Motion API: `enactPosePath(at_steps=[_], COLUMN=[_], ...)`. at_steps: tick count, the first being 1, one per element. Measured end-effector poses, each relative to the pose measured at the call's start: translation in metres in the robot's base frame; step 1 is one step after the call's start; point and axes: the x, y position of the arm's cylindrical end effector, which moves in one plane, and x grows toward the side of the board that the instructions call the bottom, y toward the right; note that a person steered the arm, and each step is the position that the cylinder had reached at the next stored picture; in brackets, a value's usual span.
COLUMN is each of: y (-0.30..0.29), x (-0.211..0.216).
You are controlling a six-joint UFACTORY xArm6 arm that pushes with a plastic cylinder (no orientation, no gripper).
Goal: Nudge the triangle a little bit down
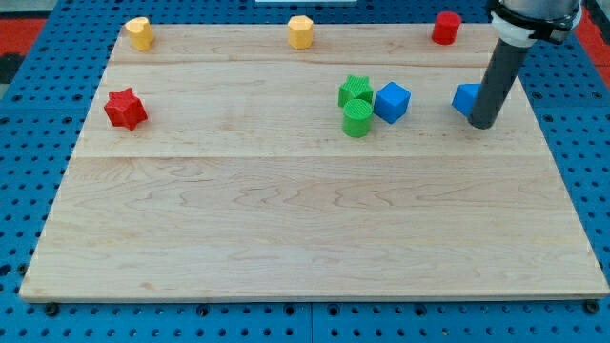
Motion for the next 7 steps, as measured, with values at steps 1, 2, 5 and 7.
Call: enactPosePath(at_steps=[1,2,5,7], y=[-0.019,-0.04,-0.053,-0.051], x=[0.031,0.013,-0.074,-0.08])
